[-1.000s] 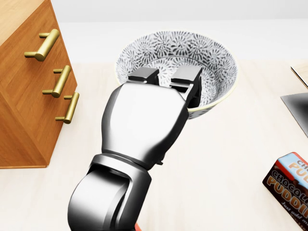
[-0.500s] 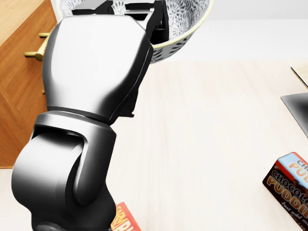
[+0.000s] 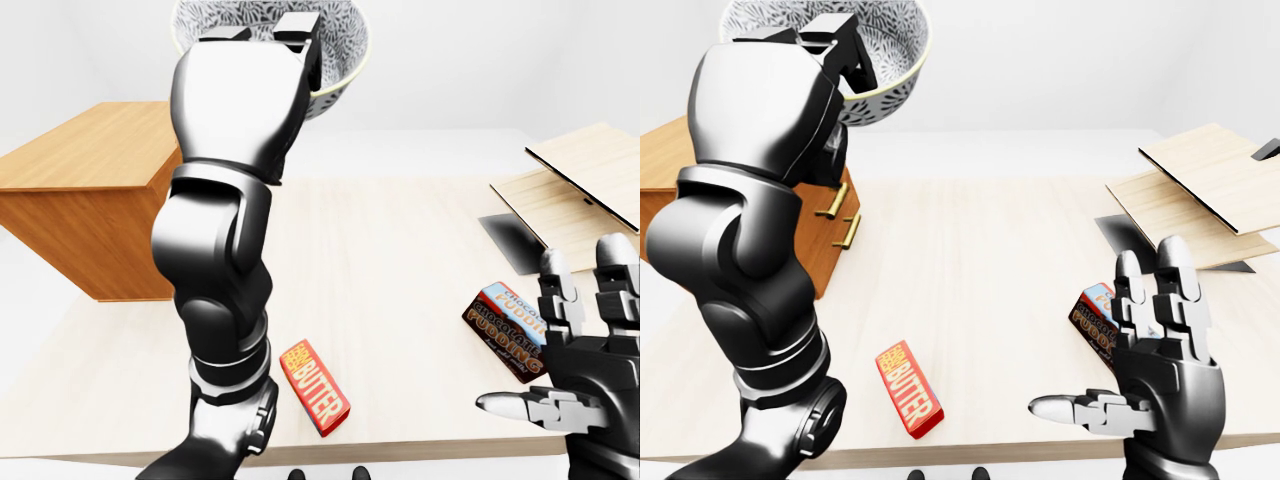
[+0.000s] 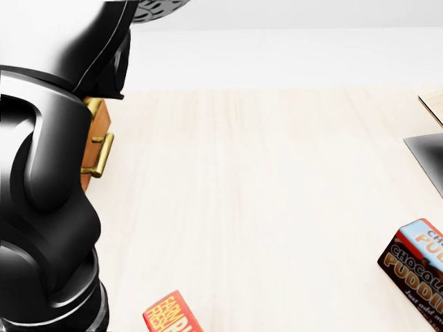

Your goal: Close the top drawer of the cabinet and put the bowl on top of it.

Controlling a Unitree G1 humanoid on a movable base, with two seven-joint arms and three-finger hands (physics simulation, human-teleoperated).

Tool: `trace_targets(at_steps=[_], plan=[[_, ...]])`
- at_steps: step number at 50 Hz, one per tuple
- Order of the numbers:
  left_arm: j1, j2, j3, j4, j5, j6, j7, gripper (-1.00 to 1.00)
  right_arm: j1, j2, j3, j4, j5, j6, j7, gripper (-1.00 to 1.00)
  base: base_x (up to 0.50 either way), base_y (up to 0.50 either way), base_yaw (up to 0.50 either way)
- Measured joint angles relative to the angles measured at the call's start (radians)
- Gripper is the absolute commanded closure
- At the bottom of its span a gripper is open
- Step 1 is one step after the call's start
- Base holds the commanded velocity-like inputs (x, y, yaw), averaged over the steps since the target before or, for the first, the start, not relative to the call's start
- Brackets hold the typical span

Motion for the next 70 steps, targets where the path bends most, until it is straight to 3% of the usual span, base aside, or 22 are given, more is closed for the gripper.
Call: trace_targets(at_steps=[16,36,52,70], plan=[[-0.062,0.271,0.115,0.101,-0.195,0.000,0.000,1.00,0.001,-0.003,0.010,0.002,-0.005,-0.004,-0.005,-1.00,0.00,0.00,0.00],[-0.032,0.463,0.191,0.197,-0.397,0.000,0.027,1.00,0.002,-0.009,0.022,0.019,-0.012,-0.021,-0.009,-1.00,0.00,0.00,0.00],[-0.023,0.594,0.241,0.401,-0.637,0.000,0.219,1.00,0.002,-0.017,0.041,0.045,-0.023,-0.044,-0.013,-1.00,0.00,0.00,0.00],[-0.102,0.712,0.253,0.739,-0.872,0.000,0.461,1.00,0.005,-0.024,0.051,0.052,-0.027,-0.052,-0.014,-1.00,0.00,0.00,0.00]])
